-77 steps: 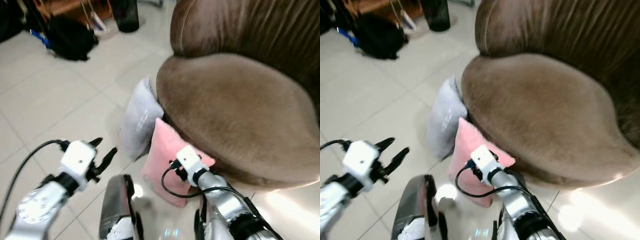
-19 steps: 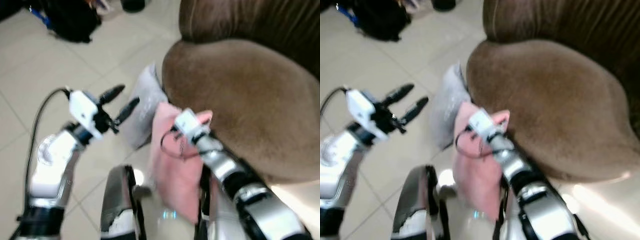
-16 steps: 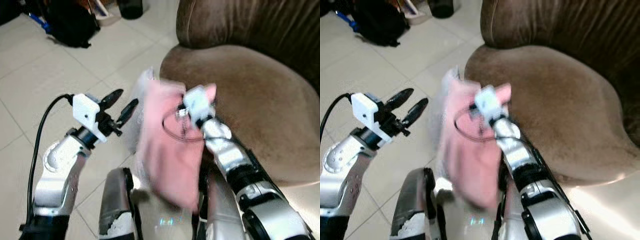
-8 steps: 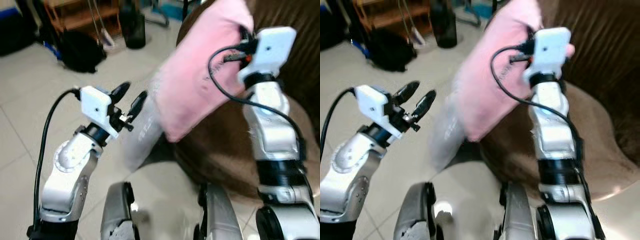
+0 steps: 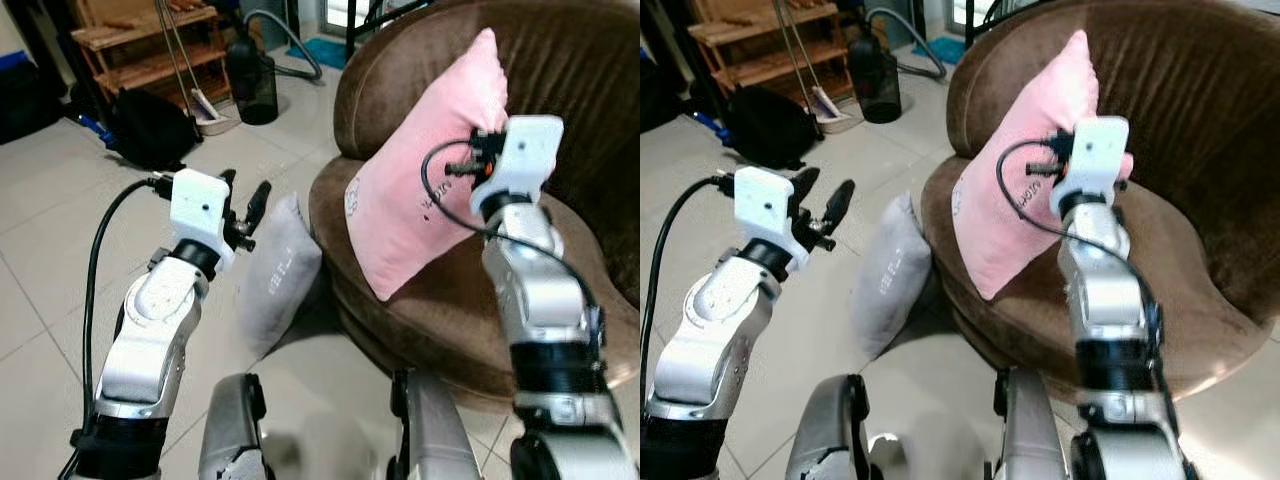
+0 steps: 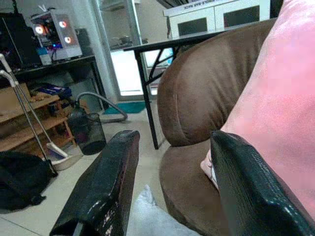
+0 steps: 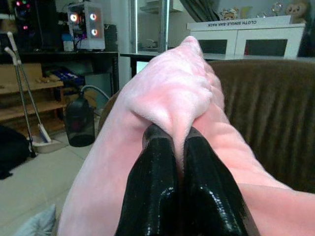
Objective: Move the pillow to the sofa from floor
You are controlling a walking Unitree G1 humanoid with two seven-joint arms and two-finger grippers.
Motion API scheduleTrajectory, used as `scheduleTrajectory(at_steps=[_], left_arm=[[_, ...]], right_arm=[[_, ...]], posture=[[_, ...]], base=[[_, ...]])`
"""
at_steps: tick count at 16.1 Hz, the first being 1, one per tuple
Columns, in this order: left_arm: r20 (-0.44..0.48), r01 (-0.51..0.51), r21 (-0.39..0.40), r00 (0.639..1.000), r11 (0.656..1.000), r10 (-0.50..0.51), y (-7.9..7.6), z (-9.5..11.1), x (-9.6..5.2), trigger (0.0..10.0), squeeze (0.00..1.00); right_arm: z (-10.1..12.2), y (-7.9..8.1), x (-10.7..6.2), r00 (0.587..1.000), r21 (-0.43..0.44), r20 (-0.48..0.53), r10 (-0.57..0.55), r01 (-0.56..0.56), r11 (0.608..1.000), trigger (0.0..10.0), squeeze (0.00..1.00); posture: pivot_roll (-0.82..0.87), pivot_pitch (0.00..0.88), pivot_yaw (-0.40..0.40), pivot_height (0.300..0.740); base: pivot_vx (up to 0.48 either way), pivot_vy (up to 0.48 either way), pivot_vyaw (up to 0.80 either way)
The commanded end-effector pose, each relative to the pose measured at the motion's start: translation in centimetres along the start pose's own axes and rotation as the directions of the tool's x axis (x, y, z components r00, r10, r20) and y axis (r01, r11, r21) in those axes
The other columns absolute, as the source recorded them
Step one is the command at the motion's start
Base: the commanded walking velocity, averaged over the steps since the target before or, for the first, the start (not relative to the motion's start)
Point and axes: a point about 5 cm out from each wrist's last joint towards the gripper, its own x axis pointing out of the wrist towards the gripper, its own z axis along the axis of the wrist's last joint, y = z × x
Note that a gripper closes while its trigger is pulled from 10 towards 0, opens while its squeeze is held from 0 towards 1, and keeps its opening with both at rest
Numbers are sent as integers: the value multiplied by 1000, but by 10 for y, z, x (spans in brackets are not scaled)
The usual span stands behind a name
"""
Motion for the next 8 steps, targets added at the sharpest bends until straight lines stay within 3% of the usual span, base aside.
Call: scheduleTrajectory(at_steps=[1,6,8], left_arm=[[-11,-10,19,1000,1000,10,0,-3,-1,10000,0],[25,-34,38,999,999,33,0,1,1,10000,0],[33,-35,25,999,999,34,0,2,0,10000,0]], right_arm=[[-1,2,2,1000,-16,-18,16,-16,1000,10000,0],[41,0,-6,988,75,148,-40,29,997,10000,0],[52,4,-20,983,76,182,-33,20,997,10000,0]], posture=[[-60,0,38,550],[-72,0,33,589],[-79,0,28,609]], base=[[0,0,0],[0,0,0],[0,0,0]])
